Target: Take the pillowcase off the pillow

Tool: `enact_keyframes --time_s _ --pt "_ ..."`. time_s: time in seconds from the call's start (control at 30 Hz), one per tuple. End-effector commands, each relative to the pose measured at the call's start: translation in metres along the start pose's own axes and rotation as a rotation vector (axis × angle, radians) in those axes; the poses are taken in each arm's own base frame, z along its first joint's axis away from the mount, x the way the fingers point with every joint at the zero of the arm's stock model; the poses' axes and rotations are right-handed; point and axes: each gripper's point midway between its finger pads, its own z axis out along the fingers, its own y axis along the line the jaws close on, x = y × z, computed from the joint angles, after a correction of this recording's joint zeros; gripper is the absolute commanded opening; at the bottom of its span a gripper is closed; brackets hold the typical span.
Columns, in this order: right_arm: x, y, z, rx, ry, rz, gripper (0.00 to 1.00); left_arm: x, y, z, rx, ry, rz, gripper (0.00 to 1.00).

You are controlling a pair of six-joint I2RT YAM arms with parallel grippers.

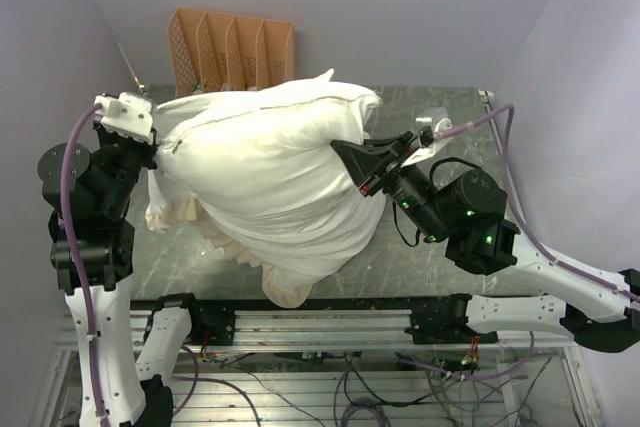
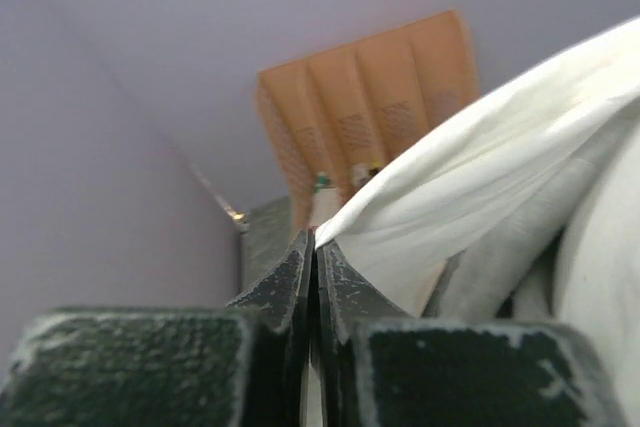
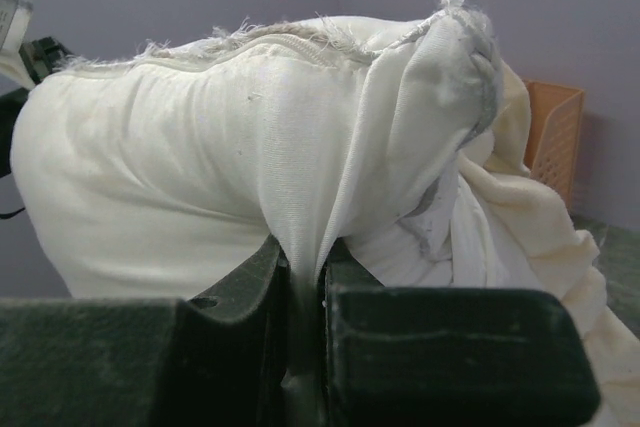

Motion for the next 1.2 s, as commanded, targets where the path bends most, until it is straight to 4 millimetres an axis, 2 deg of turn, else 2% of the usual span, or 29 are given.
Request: enact_keyframes --time_s 0.0,0.07,0.17,0.27,0.3,0.4,0.47,0.5,0.7,0.77,0.87,0.97,1.07,1.17 --pt "-0.027 -0.036 -0.014 0.166 -0.078 0.026 0.0 -0.005 -0.038 -0.007 0.203 0.009 -0.116 0.14" --pt "-0.039 -0.049 -0.02 0.23 -0.115 0.033 0.0 -0.002 -0.057 -0.01 0.292 0.015 -0.17 0.18" --pt "-0.059 -0.066 -0.031 0.314 -0.168 0.033 0.0 0.013 -0.079 -0.016 0.398 0.054 -0.203 0.24" --pt "-0.074 -0.077 -0.037 0.372 -0.202 0.025 0.0 0.026 -0.099 -0.027 0.492 0.074 -0.207 0.35" --pt "-0.078 -0.077 -0.037 0.377 -0.206 0.021 0.0 0.029 -0.106 -0.031 0.526 0.08 -0.206 0.41" --pt "-0.074 -0.076 -0.032 0.38 -0.187 0.002 0.0 0.03 -0.12 -0.045 0.615 0.078 -0.197 0.78" --pt "-0.07 -0.074 -0.028 0.377 -0.175 -0.001 0.0 0.025 -0.121 -0.05 0.625 0.062 -0.19 0.95" --pt "-0.067 -0.073 -0.026 0.374 -0.17 -0.002 0.0 0.019 -0.12 -0.051 0.62 0.047 -0.187 0.99" --pt "-0.059 -0.068 -0.015 0.362 -0.153 -0.013 0.0 -0.058 -0.114 -0.082 0.668 -0.122 -0.163 1.0" --pt "-0.06 -0.065 -0.013 0.355 -0.154 -0.015 0.0 -0.074 -0.114 -0.092 0.691 -0.146 -0.149 1.0" --pt "-0.059 -0.056 -0.005 0.314 -0.147 -0.014 0.0 -0.082 -0.115 -0.097 0.699 -0.166 -0.153 1.0" --pt "-0.051 -0.039 0.007 0.234 -0.127 -0.012 0.0 -0.083 -0.111 -0.089 0.665 -0.19 -0.187 1.0" --pt "-0.044 -0.022 0.019 0.153 -0.102 -0.009 0.0 -0.08 -0.1 -0.067 0.591 -0.196 -0.228 1.0" --pt "-0.045 -0.011 0.024 0.106 -0.103 0.007 0.0 -0.073 -0.088 -0.047 0.521 -0.163 -0.276 1.0"
